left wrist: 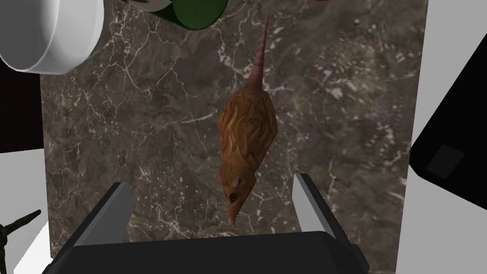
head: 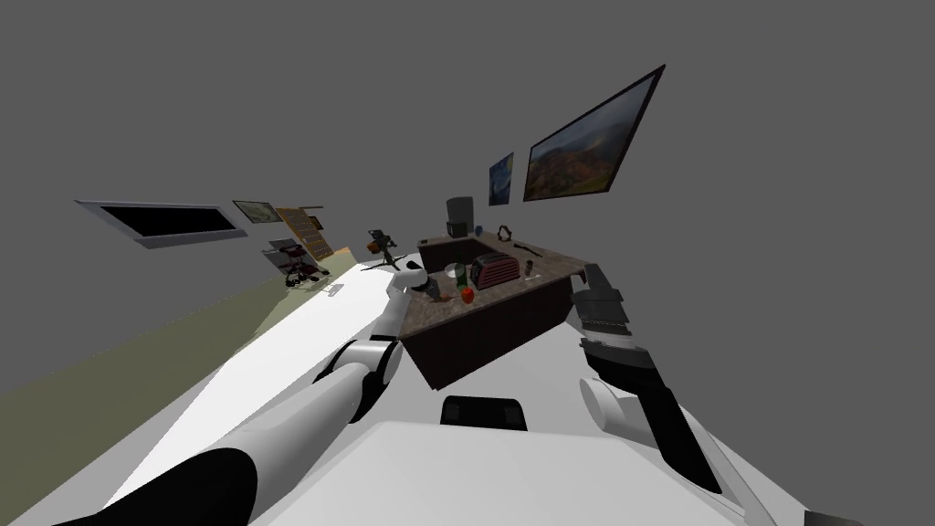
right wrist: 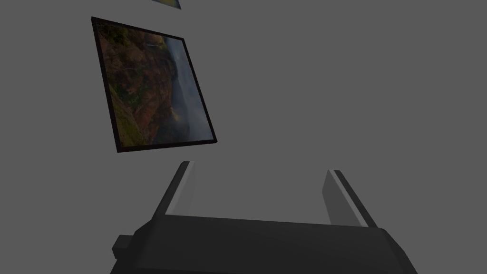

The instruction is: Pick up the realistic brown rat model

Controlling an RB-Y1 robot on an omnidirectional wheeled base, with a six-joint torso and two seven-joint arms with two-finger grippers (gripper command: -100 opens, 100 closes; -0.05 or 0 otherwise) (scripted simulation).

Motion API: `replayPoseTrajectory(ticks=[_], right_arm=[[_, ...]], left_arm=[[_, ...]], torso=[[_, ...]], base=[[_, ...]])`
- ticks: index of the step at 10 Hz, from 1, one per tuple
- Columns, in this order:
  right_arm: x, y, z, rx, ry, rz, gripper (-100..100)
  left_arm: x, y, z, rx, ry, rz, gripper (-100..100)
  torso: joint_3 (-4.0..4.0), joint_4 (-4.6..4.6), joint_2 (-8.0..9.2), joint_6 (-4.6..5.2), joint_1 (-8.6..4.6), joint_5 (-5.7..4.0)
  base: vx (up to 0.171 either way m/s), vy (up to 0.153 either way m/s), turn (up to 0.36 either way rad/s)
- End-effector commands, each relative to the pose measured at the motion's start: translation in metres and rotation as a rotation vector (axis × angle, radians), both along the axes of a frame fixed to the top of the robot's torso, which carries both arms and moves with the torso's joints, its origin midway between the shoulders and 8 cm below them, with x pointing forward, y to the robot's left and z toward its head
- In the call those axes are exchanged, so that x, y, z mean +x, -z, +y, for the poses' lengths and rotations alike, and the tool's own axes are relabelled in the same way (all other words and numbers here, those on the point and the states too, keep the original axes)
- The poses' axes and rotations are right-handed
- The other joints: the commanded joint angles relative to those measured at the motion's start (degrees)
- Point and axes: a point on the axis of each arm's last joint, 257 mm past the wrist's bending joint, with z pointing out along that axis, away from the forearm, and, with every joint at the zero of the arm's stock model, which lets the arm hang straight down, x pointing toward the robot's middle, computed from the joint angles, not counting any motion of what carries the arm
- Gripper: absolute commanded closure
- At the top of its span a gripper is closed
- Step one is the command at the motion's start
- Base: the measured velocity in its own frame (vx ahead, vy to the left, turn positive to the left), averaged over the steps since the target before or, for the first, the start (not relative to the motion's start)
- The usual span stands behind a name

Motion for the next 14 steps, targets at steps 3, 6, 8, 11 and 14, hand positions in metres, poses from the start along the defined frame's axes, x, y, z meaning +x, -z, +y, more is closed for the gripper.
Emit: replayPoseTrajectory(ticks=[3,6,8,11,14], right_arm=[[0.000,0.000,0.000,0.000,0.000,0.000,0],[0.000,0.000,0.000,0.000,0.000,0.000,0],[0.000,0.000,0.000,0.000,0.000,0.000,0],[0.000,0.000,0.000,0.000,0.000,0.000,0],[0.000,0.000,0.000,0.000,0.000,0.000,0]], left_arm=[[-0.023,0.023,0.001,-0.010,-0.002,0.138,-100],[-0.058,0.059,0.006,-0.015,-0.011,0.300,-100],[-0.071,0.073,0.008,-0.015,-0.015,0.353,-100],[-0.088,0.092,0.010,-0.015,-0.021,0.411,-100],[-0.086,0.100,0.020,-0.020,-0.038,0.414,-100]], torso=[[-0.01,0.00,0.00,0.00,-0.02,0.00],[-0.16,-0.07,-0.27,0.00,0.05,0.01],[-0.24,-0.10,-0.41,-0.02,0.20,0.05],[0.04,0.01,0.10,-0.01,-0.10,-0.01],[0.13,0.05,0.24,0.00,-0.15,-0.04]], base=[[0.065,0.025,-0.118],[0.131,0.050,-0.172],[0.136,0.074,-0.065],[0.020,0.009,-0.014],[-0.015,-0.003,-0.055]])
